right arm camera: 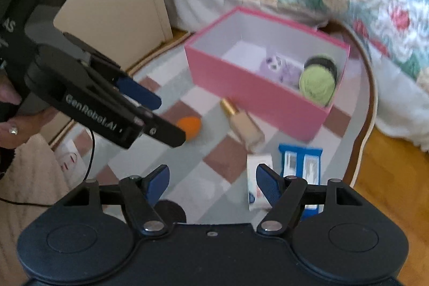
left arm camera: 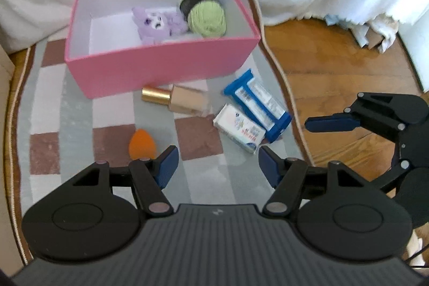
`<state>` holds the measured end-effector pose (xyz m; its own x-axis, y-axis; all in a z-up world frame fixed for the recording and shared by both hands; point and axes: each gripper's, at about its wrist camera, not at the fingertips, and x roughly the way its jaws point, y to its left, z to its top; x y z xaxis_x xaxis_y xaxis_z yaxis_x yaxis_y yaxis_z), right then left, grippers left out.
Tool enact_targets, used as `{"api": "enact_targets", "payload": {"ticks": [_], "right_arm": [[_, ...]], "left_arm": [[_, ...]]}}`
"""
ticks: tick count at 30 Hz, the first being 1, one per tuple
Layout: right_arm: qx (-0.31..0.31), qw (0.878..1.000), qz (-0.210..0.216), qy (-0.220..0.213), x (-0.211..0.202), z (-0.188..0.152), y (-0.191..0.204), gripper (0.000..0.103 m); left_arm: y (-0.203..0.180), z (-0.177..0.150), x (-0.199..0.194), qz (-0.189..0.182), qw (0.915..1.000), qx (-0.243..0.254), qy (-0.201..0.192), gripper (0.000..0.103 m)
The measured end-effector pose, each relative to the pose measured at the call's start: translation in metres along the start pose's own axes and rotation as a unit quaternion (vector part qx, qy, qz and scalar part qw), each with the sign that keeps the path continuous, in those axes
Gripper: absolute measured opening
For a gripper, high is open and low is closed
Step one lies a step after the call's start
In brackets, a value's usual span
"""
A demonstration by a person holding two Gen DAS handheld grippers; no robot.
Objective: Organize objects
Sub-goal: 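Move the left tool to the white wet-wipes pack and close on it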
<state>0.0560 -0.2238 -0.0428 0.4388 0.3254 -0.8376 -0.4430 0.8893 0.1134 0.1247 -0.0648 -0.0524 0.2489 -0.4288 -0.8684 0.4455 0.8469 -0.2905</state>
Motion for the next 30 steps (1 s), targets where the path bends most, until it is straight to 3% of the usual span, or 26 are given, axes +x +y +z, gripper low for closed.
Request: {"api": "enact_targets", "payload": {"ticks": [4,10,15,24,26,30], "right_arm": [[0.01,1.0,-0.018,0.004,0.029,-0.016,-0.005,0.075],[-0.031,0.998,-0.044,0.022,0.079,-0.025,-0.011,0.069],[-0.058,0.996,-0.058,0.034,0.109,-0.029,-0.021,0.06],[-0.017,0.995,-0.083,0.044,0.137,-0.035,-0.044,0.052],[-0.009,0.995,-0.09,0.042,0.137,-0.035,-0.043,0.046],[0.029,0.996,-0.08,0.036,0.136,-0.035,-0.041,0.045]], "left_arm": [[0.002,-0.001,0.035,0.002,0.9998,-0.003,0.02,0.063],[0.006,-0.006,0.072,-0.026,0.9995,-0.013,0.01,0.061],[0.011,-0.01,0.099,-0.062,0.9971,-0.044,-0.004,0.053],[0.022,-0.02,0.131,-0.093,0.9897,-0.104,-0.034,0.042],[0.024,-0.021,0.132,-0.095,0.9889,-0.108,-0.039,0.035],[0.027,-0.024,0.134,-0.097,0.988,-0.114,-0.038,0.027]]}}
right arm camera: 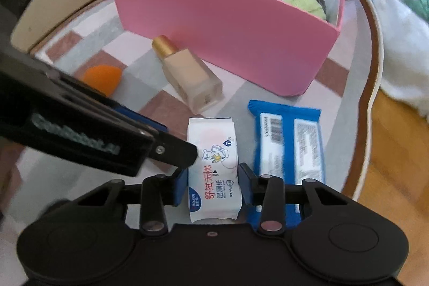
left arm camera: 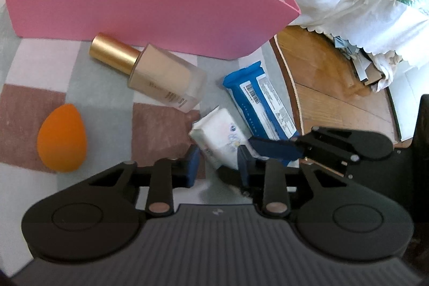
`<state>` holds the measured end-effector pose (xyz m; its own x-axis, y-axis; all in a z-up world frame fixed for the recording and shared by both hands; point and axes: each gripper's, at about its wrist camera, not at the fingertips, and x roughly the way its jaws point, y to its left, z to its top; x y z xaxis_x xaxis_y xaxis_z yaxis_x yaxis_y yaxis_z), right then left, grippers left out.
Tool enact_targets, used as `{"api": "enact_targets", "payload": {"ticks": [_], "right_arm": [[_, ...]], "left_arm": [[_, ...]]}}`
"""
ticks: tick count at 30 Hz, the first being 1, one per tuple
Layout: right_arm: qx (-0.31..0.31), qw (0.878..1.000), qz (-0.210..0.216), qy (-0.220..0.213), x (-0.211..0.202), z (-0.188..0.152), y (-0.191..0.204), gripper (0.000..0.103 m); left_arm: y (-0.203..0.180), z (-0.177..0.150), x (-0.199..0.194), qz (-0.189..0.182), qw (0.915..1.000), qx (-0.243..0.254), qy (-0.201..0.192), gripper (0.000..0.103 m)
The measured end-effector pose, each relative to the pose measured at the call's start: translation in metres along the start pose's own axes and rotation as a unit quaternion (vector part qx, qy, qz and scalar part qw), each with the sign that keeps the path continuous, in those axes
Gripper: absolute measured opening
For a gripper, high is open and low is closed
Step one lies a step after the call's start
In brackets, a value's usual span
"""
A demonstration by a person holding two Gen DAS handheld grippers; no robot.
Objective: Organize objects
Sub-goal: 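Move the left tool to the white wet-wipes pack and close on it, then lift the wipes pack with the left tool into the pink box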
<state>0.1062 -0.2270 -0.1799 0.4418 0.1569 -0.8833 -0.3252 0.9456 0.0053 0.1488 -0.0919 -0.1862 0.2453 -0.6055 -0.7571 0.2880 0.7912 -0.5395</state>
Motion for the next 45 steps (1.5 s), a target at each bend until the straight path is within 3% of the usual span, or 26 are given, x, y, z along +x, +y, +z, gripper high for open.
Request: {"api": "enact_targets", "payload": {"ticks": [6,9,14,17,20,25,30,36,45], "right_arm": [[0.048,0.998,0.03,-0.005,-0.002,0.0,0.014,0.045],[0.076,0.996,0.05,0.0,-0.004,-0.004,0.015,0.057],[0.084,0.996,0.029,0.01,-0.001,-0.026,0.019,0.061],[0.063,0.998,0.023,-0.005,-0.004,-0.033,0.026,0.059],[0.07,0.997,0.018,-0.022,-0.005,-0.035,0.031,0.049],[0.062,0.997,-0.023,-0.033,-0.003,-0.038,0.047,0.048],[0.085,0.996,-0.007,-0.04,-0.004,-0.037,0.036,0.048],[0.078,0.997,-0.024,-0.016,-0.007,-0.032,0.056,0.048],[0.068,0.998,0.001,-0.021,-0.035,-0.025,0.067,0.047]], "left_arm": [[0.006,-0.007,-0.004,0.023,0.9997,-0.007,0.0,0.023],[0.008,-0.008,-0.005,0.019,0.9997,-0.016,0.005,0.022],[0.007,-0.008,-0.006,0.018,0.9995,-0.027,0.007,0.022],[0.009,-0.009,-0.005,0.016,0.9992,-0.037,0.008,0.022],[0.007,-0.011,-0.003,0.014,0.9993,-0.033,0.012,0.026],[-0.004,-0.017,-0.001,0.03,0.9995,-0.004,0.008,0.029],[-0.006,-0.017,-0.001,0.029,0.9994,0.013,0.011,0.027],[-0.008,-0.02,-0.008,0.034,0.9988,0.022,0.027,0.027],[-0.018,-0.024,-0.047,0.036,0.9982,0.047,0.012,0.027]]}}
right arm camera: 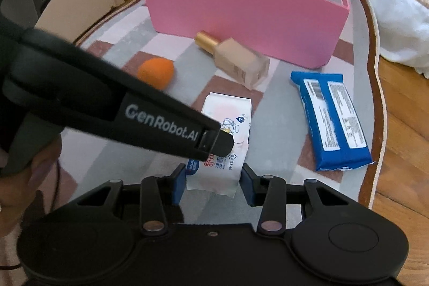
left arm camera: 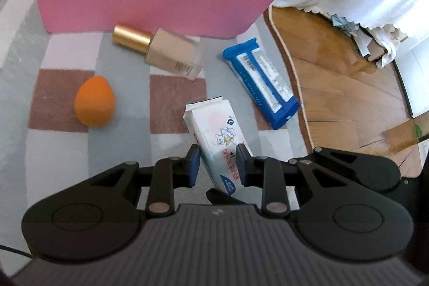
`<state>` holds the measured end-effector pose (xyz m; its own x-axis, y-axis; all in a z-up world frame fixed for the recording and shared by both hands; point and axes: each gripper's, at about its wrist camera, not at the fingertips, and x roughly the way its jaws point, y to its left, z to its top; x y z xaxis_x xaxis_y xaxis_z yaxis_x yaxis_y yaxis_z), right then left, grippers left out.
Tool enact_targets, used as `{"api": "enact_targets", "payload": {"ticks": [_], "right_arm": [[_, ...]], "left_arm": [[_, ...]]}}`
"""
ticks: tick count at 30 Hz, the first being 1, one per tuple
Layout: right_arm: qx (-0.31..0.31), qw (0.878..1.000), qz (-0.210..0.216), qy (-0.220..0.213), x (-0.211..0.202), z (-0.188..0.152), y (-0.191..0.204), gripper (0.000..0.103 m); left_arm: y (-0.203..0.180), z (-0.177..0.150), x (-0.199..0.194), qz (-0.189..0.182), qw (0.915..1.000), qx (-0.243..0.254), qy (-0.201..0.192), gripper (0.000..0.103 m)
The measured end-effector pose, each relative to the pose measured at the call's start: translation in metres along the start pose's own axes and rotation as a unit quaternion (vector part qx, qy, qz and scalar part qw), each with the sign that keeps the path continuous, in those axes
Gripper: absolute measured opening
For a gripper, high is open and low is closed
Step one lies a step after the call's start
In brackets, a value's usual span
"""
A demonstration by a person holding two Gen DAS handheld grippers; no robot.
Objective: Organize objects
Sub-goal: 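Lift the wipes pack with the left tool into the pink box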
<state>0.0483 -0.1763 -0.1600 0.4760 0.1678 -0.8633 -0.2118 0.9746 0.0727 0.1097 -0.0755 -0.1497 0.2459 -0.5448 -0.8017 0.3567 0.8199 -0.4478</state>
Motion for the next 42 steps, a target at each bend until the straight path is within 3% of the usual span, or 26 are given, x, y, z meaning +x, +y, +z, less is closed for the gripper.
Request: {"api": "enact_targets", "payload": {"ticks": [7,14,18,25,30,36,42], "right_arm": [[-0.016,1.0,0.021,-0.008,-0.037,0.018,0.001,0.047],[-0.032,0.999,0.031,-0.028,-0.07,0.042,0.016,0.047],[-0.033,0.997,0.05,-0.042,-0.08,0.077,0.015,0.047],[-0.057,0.993,0.071,-0.074,-0.078,0.142,0.021,0.047],[-0.08,0.992,0.066,-0.078,-0.061,0.191,0.015,0.047],[-0.074,0.993,0.069,-0.055,-0.007,0.233,-0.012,0.047],[0.003,0.994,0.109,-0.022,0.052,0.253,-0.046,0.047]], "left_arm": [[-0.008,0.003,-0.045,0.0,0.9996,0.016,-0.023,0.027],[-0.01,0.027,-0.091,0.015,0.9982,0.005,-0.058,0.027],[-0.015,0.056,-0.111,0.041,0.9965,0.017,-0.071,0.027],[0.003,0.124,-0.135,0.044,0.9931,-0.003,-0.108,0.027],[0.02,0.168,-0.12,0.064,0.9907,-0.02,-0.118,0.027],[0.055,0.207,-0.064,0.075,0.9904,-0.058,-0.101,0.027],[0.081,0.235,-0.011,0.1,0.9912,-0.063,-0.06,0.027]]}}
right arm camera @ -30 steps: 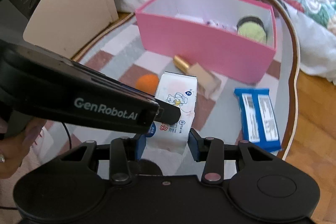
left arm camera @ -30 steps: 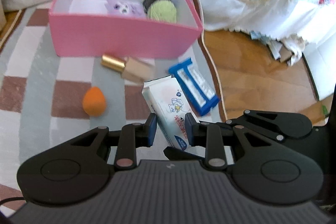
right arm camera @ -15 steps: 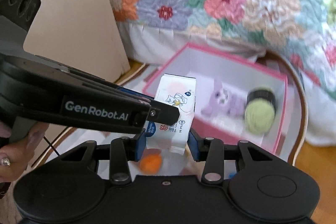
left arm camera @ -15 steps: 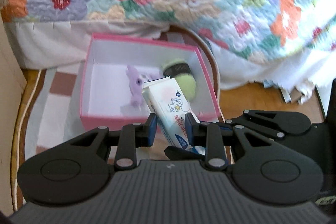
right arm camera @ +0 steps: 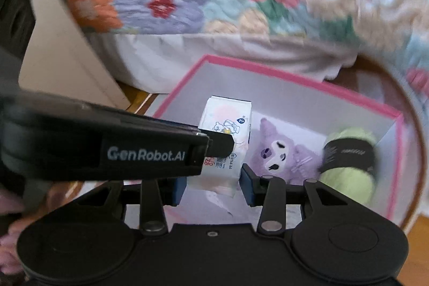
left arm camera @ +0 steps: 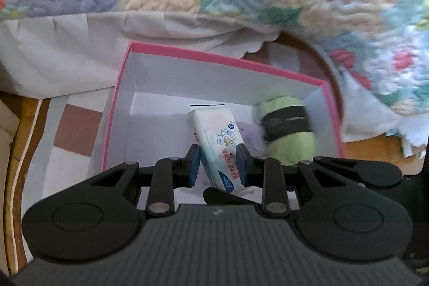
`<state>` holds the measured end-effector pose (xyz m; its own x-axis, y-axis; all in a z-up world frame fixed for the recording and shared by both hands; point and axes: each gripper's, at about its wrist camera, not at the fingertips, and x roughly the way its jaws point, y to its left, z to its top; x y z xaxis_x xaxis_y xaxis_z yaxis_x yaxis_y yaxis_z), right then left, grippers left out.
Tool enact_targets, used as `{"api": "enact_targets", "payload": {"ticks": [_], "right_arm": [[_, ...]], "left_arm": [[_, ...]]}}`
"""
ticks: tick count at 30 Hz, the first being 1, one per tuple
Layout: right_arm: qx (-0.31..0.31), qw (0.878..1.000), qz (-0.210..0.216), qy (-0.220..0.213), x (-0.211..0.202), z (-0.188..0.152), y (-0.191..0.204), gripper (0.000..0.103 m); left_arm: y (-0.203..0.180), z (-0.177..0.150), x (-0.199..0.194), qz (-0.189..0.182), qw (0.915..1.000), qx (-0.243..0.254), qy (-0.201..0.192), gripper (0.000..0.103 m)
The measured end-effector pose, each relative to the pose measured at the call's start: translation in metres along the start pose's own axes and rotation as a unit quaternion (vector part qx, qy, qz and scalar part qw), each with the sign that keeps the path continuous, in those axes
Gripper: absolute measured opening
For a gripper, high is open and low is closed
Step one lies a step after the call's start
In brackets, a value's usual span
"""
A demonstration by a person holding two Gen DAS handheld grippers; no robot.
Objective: Organize objects
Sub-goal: 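Lift the wipes pack with the left tool into the pink box, then release the wipes pack beside the plush toy and withdraw the left tool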
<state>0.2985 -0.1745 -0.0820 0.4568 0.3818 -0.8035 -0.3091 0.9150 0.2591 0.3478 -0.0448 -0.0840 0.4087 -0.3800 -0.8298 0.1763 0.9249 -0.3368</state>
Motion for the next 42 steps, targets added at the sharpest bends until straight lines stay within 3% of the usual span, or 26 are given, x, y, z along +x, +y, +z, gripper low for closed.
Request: {"api": "enact_targets", "payload": {"ticks": [8,17,20,25,30,34,42], "right_arm": [[0.065,0.997,0.022,0.03,0.058,0.013,-0.029,0.047],[0.08,0.994,0.029,0.064,0.089,0.021,-0.039,0.047],[0.063,0.994,0.019,0.083,0.095,0.019,-0.039,0.049],[0.049,0.996,0.009,0.078,0.085,0.015,-0.032,0.049],[0.049,0.997,0.021,0.05,0.06,0.008,-0.029,0.049],[0.031,0.999,0.002,0.036,0.038,-0.001,-0.026,0.05],[0.004,1.0,0.008,-0.011,-0.026,-0.013,-0.006,0.053]], "left_arm": [[0.006,0.02,0.05,0.028,0.9985,0.034,0.032,0.027],[0.024,0.025,0.08,0.026,0.9971,0.0,0.072,0.027],[0.025,0.021,0.086,0.03,0.9976,-0.012,0.062,0.026],[0.027,0.012,0.089,0.04,0.998,-0.008,0.048,0.026],[0.031,0.005,0.074,0.035,0.9987,-0.018,0.032,0.031],[0.026,0.002,0.052,0.039,0.9988,-0.015,0.027,0.035],[0.008,-0.014,-0.026,0.034,0.999,0.017,0.022,0.045]]}}
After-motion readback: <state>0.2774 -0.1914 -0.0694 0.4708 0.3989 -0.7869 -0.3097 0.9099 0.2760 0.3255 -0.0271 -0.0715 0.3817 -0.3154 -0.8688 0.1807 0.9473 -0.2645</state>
